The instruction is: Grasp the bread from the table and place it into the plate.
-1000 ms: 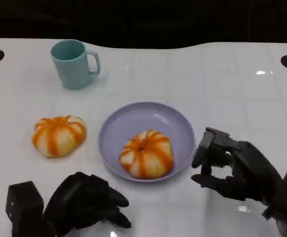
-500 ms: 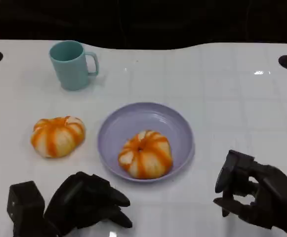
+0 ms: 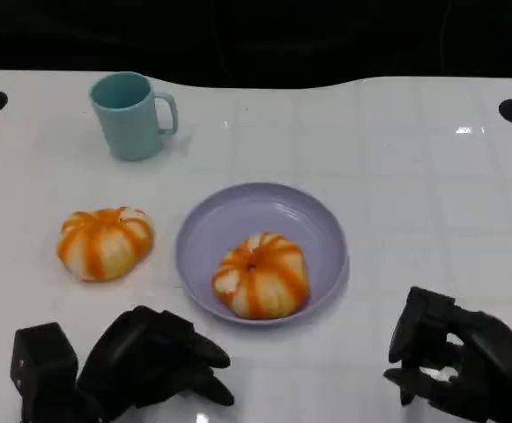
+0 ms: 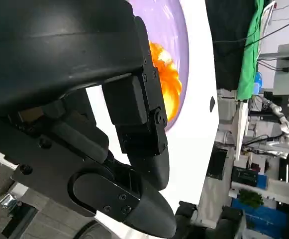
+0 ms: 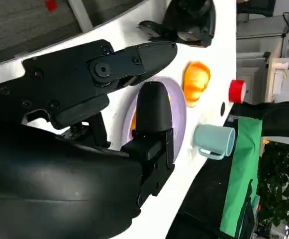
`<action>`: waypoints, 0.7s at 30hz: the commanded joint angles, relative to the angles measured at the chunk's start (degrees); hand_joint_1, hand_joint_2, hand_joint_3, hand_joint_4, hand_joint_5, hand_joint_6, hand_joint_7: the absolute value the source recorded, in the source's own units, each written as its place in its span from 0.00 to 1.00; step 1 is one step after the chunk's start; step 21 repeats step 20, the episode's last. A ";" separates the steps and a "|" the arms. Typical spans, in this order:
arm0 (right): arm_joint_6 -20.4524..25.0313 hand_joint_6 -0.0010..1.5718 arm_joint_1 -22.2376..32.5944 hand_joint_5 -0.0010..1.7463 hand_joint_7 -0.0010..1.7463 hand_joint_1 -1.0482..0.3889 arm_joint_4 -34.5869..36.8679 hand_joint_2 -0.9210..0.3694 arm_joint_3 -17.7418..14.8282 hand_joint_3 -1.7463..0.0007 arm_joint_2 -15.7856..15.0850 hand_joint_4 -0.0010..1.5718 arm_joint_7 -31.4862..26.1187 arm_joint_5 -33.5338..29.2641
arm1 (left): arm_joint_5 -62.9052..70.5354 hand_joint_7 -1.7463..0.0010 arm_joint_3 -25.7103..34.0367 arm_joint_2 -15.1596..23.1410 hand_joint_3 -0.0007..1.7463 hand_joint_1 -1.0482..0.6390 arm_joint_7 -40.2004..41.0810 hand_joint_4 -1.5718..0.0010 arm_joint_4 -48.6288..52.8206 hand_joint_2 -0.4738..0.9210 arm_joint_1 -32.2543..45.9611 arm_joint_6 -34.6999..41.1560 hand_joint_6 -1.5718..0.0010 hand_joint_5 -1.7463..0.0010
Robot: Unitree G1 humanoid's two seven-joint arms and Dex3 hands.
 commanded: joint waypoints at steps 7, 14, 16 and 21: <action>-6.61 0.36 -2.28 1.00 0.95 0.46 5.63 0.00 -0.15 0.96 1.27 0.46 1.09 -0.23 | -0.22 1.00 0.95 1.40 0.00 0.00 -0.12 0.00 1.43 0.90 -1.02 -0.46 0.02 0.89; -7.53 0.36 -2.93 1.00 0.94 0.46 6.59 0.00 0.20 0.96 1.62 0.46 1.10 -1.05 | -0.03 1.00 1.05 1.78 0.00 0.00 0.23 0.00 1.37 0.90 -1.13 -0.17 0.02 0.89; -7.69 0.36 -3.04 1.00 0.94 0.46 6.73 0.00 0.22 0.96 1.65 0.46 1.02 -1.27 | 0.04 1.00 1.01 1.85 0.00 0.00 0.39 0.00 1.12 0.90 -1.03 -0.07 0.01 0.89; -7.61 0.35 -3.12 1.00 0.95 0.45 6.75 0.00 0.26 0.96 1.67 0.46 0.68 -1.79 | 0.31 0.99 0.93 2.07 0.00 0.00 0.66 0.00 0.89 0.91 -0.88 -0.20 0.01 0.89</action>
